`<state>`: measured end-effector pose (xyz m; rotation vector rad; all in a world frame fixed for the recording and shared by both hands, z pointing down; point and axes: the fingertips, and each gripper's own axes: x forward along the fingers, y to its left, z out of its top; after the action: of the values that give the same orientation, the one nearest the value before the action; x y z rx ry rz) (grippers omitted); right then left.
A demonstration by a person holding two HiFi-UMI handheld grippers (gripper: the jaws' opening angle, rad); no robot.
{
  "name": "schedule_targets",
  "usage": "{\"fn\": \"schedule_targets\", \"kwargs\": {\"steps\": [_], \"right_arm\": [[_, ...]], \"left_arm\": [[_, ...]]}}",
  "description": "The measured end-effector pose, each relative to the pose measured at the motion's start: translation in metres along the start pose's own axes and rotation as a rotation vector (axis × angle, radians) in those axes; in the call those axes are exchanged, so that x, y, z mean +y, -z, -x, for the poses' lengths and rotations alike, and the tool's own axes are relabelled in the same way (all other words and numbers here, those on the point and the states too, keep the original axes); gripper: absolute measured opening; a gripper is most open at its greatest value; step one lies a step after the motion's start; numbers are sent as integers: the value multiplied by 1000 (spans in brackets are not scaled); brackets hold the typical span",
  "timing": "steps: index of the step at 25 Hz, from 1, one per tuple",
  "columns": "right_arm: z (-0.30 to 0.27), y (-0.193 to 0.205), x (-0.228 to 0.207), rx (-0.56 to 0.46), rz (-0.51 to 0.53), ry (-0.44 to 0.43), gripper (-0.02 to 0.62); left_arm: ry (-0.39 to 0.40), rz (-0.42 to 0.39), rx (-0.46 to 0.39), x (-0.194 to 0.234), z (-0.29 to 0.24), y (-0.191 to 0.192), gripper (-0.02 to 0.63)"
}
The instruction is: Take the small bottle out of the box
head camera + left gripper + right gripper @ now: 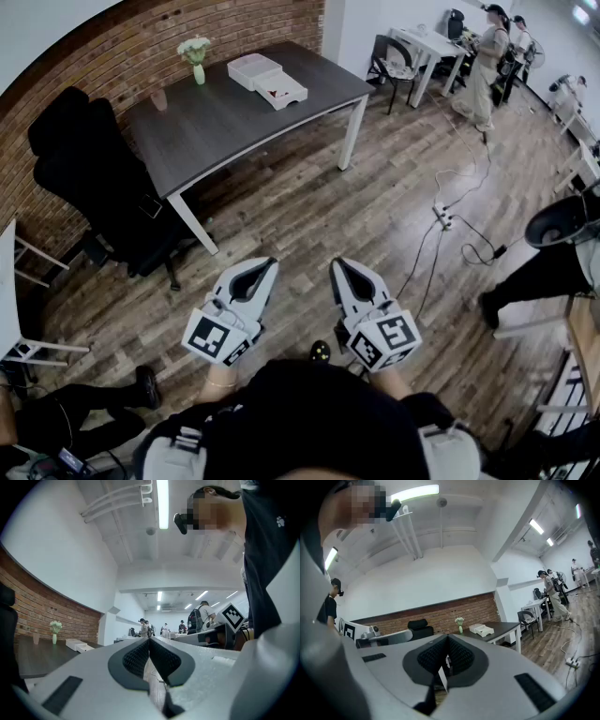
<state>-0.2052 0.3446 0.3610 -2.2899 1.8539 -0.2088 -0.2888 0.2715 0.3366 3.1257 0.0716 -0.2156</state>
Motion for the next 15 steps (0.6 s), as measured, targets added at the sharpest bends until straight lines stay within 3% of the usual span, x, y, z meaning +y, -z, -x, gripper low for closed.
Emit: {"fn": "schedule_targets", "kwargs": {"steps": [15], "right_arm": [[6,-2,-19,0,-22,-19,0]], "left_arm": [[-7,-6,21,-9,-17,5,2]]}}
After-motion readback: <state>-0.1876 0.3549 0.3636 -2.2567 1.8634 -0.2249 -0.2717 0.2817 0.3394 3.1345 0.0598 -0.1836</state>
